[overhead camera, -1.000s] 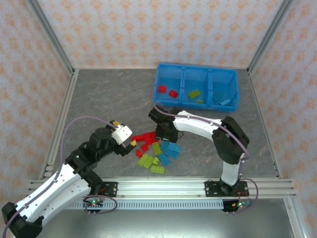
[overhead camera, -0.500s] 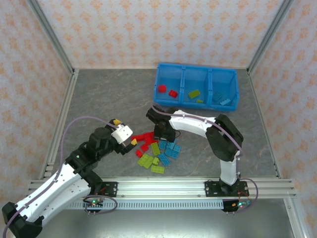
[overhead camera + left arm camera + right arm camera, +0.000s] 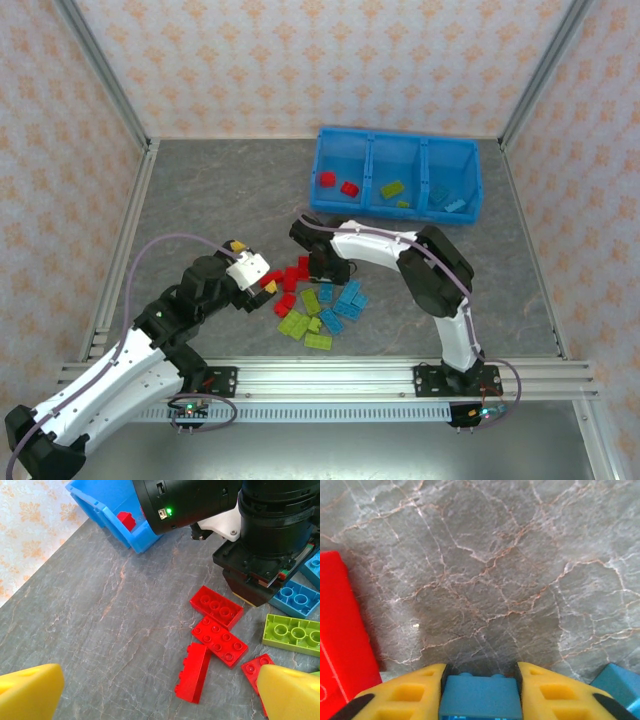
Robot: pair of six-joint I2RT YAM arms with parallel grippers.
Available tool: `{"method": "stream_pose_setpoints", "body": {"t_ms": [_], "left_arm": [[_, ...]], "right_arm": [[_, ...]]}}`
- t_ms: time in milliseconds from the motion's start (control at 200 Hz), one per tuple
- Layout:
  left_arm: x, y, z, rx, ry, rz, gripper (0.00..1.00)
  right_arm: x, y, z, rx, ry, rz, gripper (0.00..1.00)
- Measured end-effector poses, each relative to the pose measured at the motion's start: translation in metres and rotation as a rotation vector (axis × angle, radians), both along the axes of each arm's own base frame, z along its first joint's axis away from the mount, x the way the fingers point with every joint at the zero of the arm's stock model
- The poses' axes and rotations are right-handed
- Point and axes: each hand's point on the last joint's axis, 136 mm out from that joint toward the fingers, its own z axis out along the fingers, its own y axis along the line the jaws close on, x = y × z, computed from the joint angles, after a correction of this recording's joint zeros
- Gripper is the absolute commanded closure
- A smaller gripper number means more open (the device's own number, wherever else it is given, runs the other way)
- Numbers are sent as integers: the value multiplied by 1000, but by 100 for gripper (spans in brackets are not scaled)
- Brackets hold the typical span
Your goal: Sort the legos into containers by color
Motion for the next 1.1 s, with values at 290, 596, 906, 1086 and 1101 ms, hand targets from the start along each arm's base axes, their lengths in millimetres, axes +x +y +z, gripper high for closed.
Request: {"method": "stream_pose_setpoints", "body": {"t_ms": [290,596,906,1086,1101], "left_arm": [[-3,-5,0,-16,4,-34,0],[-11,-18,0,-57,20,-109,0],[-27,-49,-21,-92,184,-288,0],[-35,-59,-26,-105,245,-348,0],[-35,-59,-26,-104,244,-350,0]], "right_arm": [[12,-16,39,7,-111,-18,77],[101,-161,189,20,-546,-283,78],[198,-307,172,-174,-526,-488,80],[258,-346,136,-224,-459,-519,68],[261,-348,133,-227,-455,-519,65]]}}
